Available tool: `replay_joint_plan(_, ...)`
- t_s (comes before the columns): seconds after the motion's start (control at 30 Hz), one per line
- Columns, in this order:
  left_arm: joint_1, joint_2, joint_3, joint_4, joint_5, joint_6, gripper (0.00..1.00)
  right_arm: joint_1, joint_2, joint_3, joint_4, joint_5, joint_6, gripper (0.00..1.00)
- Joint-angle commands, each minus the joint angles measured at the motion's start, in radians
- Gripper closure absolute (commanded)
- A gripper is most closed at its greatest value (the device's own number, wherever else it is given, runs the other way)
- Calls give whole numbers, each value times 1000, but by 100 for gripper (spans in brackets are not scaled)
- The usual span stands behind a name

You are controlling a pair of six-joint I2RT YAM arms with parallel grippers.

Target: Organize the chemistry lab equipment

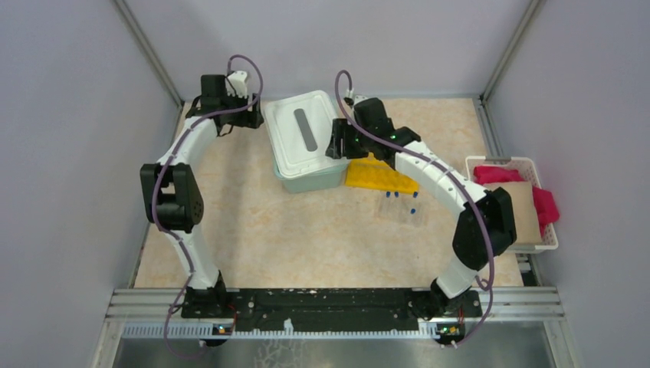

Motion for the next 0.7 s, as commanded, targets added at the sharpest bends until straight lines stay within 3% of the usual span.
replay_joint_plan(0.0, -12, 40, 38, 13, -18, 10, 17, 14, -80, 26, 13, -17, 24, 43)
replay_joint_plan(0.13, -5, 34, 48, -6, -30, -15, 15, -24, -30, 144, -41, 100, -2, 37)
replay_joint_plan(0.27, 15, 8, 49, -46, -16, -30, 11, -76, 90, 270, -43, 186, -15, 39)
replay_joint_plan(0.5, 26, -124, -79, -88, 7, -18, 5, -107, 310, 443, -7, 107, -15, 43)
replay_joint_plan(0.67, 26, -202, -209, -61, 56, -6, 5, -108, 370, 475, -17, 120, -10, 45)
